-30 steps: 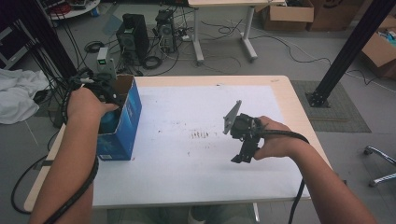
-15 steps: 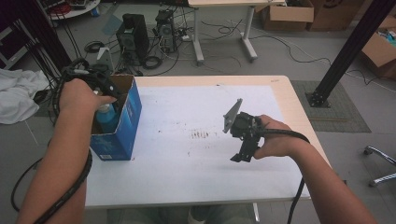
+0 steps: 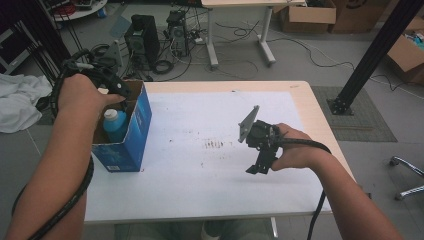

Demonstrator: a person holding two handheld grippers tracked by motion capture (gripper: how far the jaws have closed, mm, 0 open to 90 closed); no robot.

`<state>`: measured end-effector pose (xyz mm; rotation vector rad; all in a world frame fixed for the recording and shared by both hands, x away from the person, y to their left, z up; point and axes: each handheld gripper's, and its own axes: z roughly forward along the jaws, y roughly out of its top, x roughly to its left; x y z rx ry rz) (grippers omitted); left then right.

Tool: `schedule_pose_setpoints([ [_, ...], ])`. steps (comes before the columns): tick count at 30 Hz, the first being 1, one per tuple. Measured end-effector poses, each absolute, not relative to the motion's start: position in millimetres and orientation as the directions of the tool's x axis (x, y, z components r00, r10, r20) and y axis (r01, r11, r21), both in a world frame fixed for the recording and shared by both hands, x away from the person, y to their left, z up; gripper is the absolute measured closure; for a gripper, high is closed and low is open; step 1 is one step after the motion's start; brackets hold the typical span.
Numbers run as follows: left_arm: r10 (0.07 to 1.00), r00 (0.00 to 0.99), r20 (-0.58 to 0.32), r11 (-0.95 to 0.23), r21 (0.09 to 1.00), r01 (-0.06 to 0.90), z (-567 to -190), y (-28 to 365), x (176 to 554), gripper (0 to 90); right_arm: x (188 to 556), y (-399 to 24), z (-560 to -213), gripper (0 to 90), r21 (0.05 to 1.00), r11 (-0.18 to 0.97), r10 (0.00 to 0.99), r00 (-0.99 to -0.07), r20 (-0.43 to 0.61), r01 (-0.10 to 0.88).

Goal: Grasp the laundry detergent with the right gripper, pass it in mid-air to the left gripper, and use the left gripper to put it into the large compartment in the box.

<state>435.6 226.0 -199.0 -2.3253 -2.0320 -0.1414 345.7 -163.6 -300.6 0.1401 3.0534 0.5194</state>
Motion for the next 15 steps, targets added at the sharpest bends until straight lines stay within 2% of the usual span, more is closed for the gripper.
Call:
schedule_pose_setpoints([
  [5,0.982,0.172,0.073,-0.174,0.024,0.984,-193,222,436,13.6,346,-164,-299,0.0,0.340,0.937,0.099,-0.995,-0.022,0.086],
  [8,0.979,0.190,0.078,-0.192,0.029,0.981,-186,220,435,9.3,346,-165,-298,0.0,0.340,0.936,0.102,-0.994,-0.023,0.089],
  [15,0.973,0.219,0.077,-0.222,0.039,0.974,-172,212,434,5.3,346,-167,-298,0.0,0.344,0.934,0.109,-0.994,-0.020,0.095],
])
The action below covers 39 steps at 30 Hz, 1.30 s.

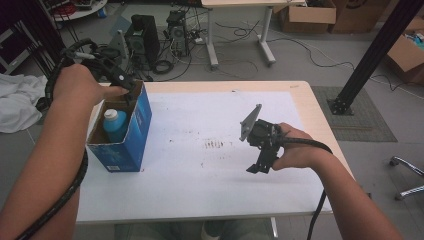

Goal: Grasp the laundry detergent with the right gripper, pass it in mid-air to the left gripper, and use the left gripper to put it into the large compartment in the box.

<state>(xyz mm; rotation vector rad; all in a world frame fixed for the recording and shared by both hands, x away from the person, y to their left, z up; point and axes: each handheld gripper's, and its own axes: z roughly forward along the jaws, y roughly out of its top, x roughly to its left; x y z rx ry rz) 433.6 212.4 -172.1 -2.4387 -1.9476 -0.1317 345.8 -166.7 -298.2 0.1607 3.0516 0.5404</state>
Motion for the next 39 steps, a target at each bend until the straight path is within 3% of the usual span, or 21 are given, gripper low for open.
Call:
schedule_pose_setpoints([
  [17,0.943,0.330,0.048,-0.333,0.073,0.940,-154,188,430,1.1,345,-170,-296,0.0,0.353,0.930,0.118,-0.993,-0.020,0.104],
  [25,0.867,0.496,-0.047,-0.491,0.088,0.867,-153,173,428,0.2,345,-172,-293,0.0,0.344,0.932,0.124,-0.992,-0.020,0.110],
  [39,0.642,0.765,-0.054,-0.765,0.029,0.644,-171,122,404,0.2,342,-172,-285,0.0,0.314,0.942,0.138,-0.990,-0.031,0.121],
])
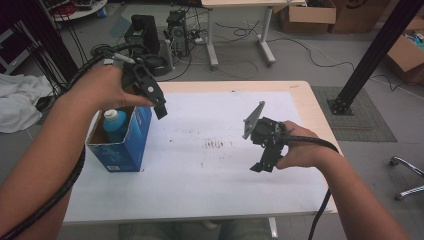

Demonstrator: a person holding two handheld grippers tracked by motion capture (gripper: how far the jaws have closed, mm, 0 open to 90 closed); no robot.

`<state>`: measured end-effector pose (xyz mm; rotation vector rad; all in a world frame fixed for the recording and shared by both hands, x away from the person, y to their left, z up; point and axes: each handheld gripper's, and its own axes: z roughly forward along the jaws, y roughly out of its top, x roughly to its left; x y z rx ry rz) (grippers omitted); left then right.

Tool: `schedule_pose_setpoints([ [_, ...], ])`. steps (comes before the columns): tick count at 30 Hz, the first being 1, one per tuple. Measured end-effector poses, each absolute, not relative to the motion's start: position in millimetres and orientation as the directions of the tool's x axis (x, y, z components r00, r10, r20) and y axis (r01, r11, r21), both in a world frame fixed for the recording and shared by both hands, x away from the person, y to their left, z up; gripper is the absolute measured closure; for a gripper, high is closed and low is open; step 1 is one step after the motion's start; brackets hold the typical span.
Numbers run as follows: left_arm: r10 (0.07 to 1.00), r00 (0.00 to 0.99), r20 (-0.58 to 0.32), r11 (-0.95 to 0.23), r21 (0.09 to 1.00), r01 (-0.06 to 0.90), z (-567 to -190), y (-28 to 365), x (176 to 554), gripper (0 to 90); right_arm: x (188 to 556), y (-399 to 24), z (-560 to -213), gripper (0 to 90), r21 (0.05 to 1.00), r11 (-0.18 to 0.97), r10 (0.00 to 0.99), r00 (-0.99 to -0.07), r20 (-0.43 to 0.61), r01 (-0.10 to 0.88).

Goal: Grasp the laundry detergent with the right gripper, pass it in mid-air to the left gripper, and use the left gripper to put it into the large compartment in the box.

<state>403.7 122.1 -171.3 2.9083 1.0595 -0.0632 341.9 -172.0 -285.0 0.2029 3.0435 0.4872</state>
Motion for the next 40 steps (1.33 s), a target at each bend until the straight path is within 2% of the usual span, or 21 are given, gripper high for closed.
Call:
schedule_pose_setpoints([
  [6,0.482,0.870,-0.100,-0.874,0.016,0.486,-191,106,389,0.2,341,-173,-282,0.0,0.298,0.947,0.136,-0.990,-0.041,0.118],
  [12,0.334,0.933,-0.132,-0.942,-0.014,0.336,-208,96,377,0.1,348,-175,-278,0.0,0.285,0.951,0.138,-0.990,-0.041,0.120],
  [17,0.252,0.956,-0.149,-0.968,-0.022,0.251,-218,90,371,0.2,352,-175,-275,0.0,0.280,0.952,0.137,-0.990,-0.041,0.120],
  [40,0.154,0.976,-0.153,-0.988,-0.017,0.153,-229,72,359,0.1,353,-172,-273,0.0,0.284,0.951,0.144,-0.988,-0.047,0.126],
])
